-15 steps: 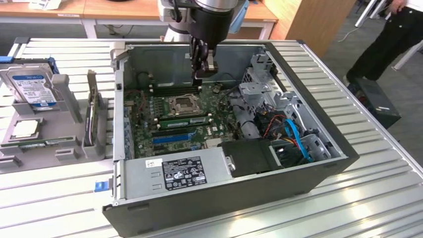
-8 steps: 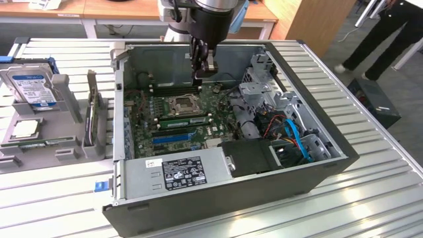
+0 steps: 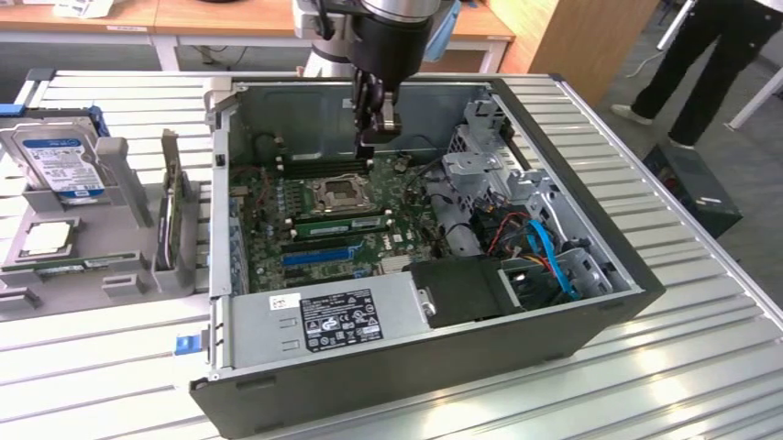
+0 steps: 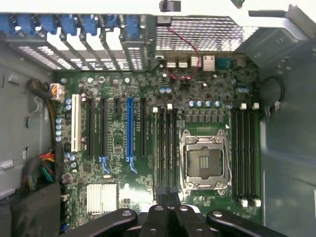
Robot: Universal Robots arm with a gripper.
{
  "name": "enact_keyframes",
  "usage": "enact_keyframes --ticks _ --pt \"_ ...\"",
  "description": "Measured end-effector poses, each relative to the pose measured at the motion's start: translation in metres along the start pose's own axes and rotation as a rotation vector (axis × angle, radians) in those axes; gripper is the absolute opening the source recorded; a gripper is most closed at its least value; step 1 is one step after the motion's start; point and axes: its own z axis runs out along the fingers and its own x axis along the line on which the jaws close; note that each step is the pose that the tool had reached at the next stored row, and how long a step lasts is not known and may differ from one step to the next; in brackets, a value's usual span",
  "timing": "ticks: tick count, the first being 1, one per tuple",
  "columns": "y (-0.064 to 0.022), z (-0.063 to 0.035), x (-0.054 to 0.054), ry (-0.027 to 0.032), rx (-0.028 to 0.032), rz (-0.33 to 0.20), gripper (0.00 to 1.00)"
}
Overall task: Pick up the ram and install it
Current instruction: 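Press down the ram until it locks into place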
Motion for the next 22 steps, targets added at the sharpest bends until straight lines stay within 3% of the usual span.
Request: enact_keyframes --ticks 22 --pt "0.0000 0.0014 0.0001 -0.0227 0.0111 0.389 0.10"
